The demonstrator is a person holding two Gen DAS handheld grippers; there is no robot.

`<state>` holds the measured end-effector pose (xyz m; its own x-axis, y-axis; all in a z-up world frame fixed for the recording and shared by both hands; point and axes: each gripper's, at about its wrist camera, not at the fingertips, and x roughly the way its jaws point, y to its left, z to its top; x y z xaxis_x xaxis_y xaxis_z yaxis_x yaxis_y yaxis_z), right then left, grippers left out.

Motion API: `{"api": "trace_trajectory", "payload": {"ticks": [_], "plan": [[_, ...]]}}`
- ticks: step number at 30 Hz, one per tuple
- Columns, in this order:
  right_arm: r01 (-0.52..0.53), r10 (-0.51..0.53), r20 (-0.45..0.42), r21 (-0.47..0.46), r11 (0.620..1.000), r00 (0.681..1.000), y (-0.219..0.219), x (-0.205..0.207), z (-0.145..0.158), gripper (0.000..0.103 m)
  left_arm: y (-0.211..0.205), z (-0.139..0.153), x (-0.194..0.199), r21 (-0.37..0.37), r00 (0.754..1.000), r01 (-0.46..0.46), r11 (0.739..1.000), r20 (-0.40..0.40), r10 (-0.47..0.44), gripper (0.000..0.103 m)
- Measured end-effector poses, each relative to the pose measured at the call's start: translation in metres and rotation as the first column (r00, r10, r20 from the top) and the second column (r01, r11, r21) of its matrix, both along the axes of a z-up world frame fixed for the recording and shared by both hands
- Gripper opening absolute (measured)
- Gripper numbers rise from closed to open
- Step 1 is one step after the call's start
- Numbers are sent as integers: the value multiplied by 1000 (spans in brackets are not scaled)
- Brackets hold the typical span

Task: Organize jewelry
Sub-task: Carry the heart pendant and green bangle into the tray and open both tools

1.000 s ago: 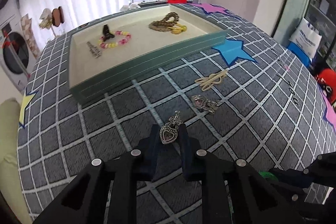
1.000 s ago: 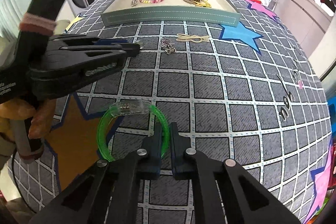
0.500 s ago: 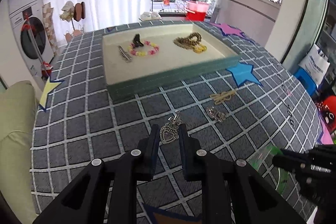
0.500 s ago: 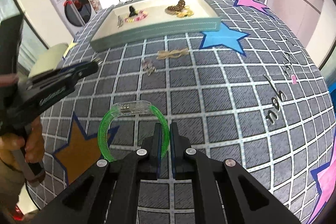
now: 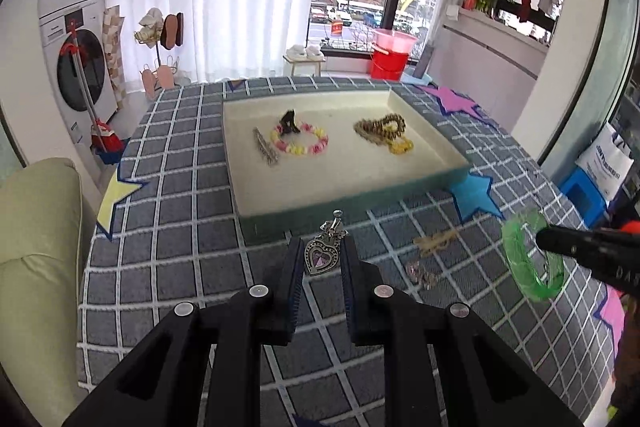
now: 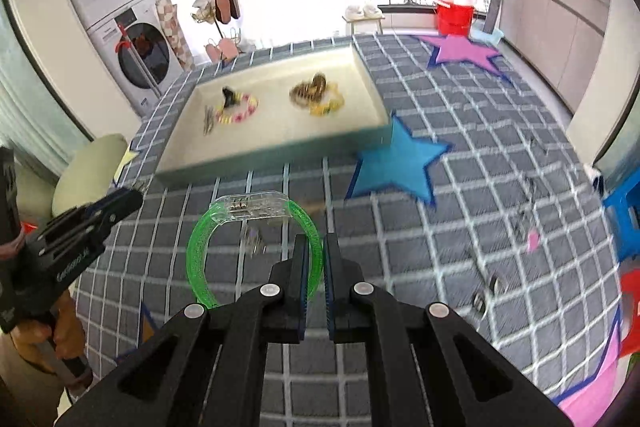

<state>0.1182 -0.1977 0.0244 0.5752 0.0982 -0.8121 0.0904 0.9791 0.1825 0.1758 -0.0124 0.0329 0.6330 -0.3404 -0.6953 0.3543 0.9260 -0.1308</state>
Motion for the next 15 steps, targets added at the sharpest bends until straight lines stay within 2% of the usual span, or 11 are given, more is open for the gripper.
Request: {"api": "trace_trajectory", "payload": {"ticks": [7,15], "plan": [[-5,5,-1,35,999,1000,-9,52,9,8,-6,7,33,-17,999,-41,999,-2,41,33],[12,-10,-39,52,999,999,-13,115,-4,8,-14,8,68,-29,995,-97,995,-12,96,33]]}}
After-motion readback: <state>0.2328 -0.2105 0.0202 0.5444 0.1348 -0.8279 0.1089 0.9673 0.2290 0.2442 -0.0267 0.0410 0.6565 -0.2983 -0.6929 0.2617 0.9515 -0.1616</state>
